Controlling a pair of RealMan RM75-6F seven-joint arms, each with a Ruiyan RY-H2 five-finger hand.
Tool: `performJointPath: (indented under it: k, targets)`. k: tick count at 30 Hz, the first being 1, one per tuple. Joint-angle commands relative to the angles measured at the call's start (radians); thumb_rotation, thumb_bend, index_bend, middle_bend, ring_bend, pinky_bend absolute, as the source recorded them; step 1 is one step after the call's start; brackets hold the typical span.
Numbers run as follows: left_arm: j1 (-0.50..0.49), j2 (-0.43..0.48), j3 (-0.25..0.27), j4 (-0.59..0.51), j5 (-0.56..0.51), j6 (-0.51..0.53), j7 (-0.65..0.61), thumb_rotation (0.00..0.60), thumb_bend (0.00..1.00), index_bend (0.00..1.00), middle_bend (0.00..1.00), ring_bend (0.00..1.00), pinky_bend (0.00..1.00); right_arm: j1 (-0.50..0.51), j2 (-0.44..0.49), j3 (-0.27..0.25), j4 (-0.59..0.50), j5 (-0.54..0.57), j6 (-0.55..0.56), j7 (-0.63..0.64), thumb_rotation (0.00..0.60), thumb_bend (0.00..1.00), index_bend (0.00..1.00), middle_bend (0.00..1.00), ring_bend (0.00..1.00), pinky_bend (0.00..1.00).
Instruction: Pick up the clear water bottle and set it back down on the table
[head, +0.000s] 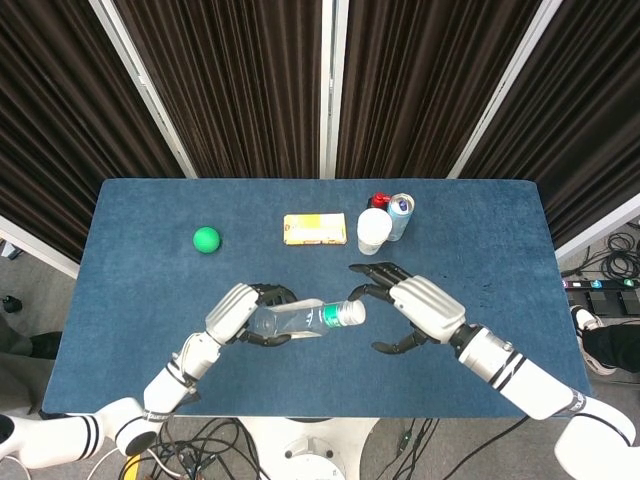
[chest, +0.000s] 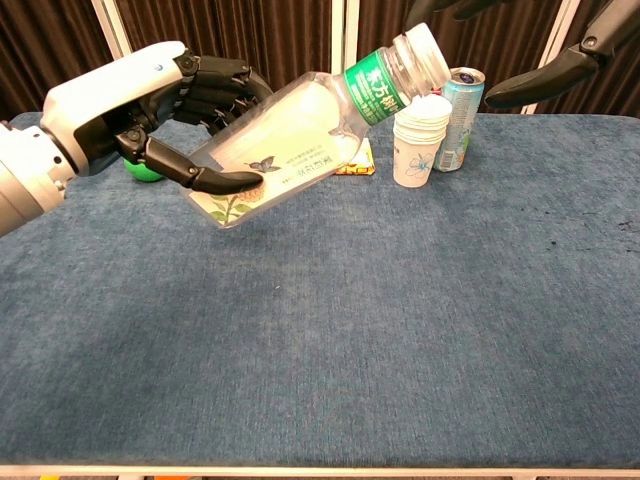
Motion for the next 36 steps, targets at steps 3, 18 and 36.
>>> performJointPath:
  k: [3, 18, 36]
  targets:
    - [-0.001, 0.000, 0.000, 0.002, -0.003, 0.001, -0.002, 0.600, 0.38, 0.54, 0.53, 0.47, 0.52, 0.001, 0.005, -0.004, -0.005, -0.007, 0.001, -0.003, 0.592, 0.12, 0.28, 0.03, 0.00, 0.00]
    - [-0.005, -0.007, 0.003, 0.007, -0.003, 0.005, -0.009, 0.600, 0.38, 0.54, 0.53, 0.47, 0.52, 0.002, 0.000, -0.008, -0.010, -0.017, 0.024, -0.007, 0.593, 0.12, 0.28, 0.03, 0.00, 0.00]
    - [-0.002, 0.000, 0.002, -0.001, 0.005, 0.031, -0.021, 0.600, 0.38, 0.55, 0.53, 0.47, 0.52, 0.005, -0.012, -0.016, 0.010, 0.033, 0.011, -0.025, 0.593, 0.12, 0.25, 0.04, 0.00, 0.00]
